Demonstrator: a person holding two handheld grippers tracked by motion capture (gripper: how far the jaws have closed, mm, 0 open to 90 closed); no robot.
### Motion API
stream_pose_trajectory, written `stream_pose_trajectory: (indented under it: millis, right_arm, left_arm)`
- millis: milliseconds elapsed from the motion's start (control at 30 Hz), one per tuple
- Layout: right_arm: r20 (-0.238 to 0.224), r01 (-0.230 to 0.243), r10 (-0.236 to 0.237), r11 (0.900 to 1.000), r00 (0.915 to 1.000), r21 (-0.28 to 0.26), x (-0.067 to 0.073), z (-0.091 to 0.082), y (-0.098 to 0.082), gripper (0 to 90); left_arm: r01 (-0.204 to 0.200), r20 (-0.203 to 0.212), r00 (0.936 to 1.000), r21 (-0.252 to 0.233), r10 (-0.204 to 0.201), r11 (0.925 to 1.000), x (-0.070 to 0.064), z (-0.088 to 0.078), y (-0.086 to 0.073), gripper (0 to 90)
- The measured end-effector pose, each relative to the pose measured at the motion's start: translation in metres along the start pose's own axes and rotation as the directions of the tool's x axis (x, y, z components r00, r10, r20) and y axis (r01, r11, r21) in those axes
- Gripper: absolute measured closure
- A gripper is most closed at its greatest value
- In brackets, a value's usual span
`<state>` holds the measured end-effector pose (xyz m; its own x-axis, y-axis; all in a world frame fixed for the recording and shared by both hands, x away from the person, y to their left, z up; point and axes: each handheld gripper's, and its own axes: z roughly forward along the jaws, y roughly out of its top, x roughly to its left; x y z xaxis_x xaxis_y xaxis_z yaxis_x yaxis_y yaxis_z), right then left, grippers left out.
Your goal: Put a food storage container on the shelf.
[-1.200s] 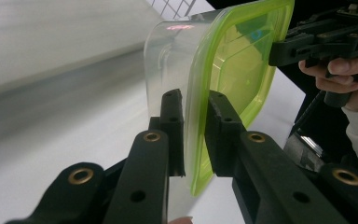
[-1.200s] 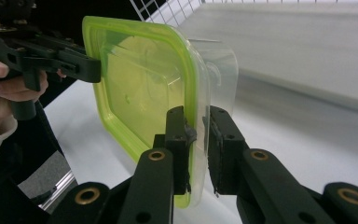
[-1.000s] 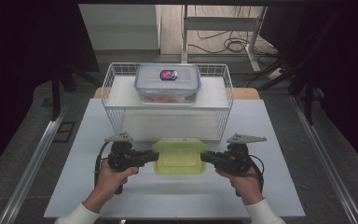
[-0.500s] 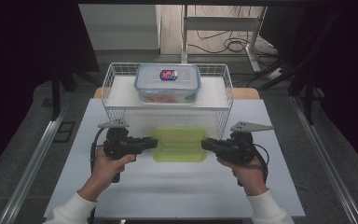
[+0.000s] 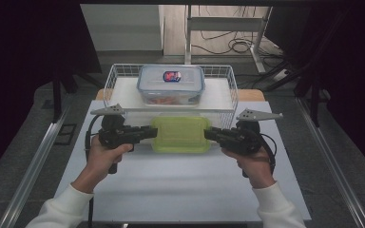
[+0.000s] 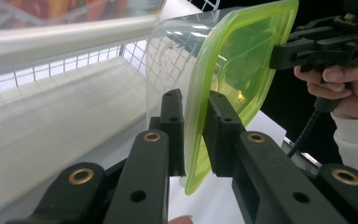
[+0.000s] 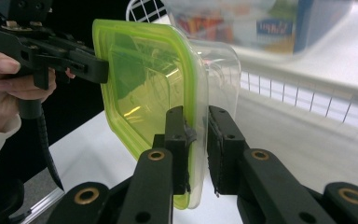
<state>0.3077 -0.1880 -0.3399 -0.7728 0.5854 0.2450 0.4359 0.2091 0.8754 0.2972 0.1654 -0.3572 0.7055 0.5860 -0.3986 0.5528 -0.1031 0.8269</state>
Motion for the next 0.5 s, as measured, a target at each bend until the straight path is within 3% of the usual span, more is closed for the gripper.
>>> stream_pose_trajectory:
  millis: [500]
  right_arm:
    - [-0.008, 0.008, -0.008, 1.0, 0.9999, -0.013, -0.005, -0.003, 0.028, 78.5]
  left_arm:
    - [0.001, 0.005, 1.0, -0.025, -0.001, 0.9997, -0.001, -0.007, 0.026, 79.2]
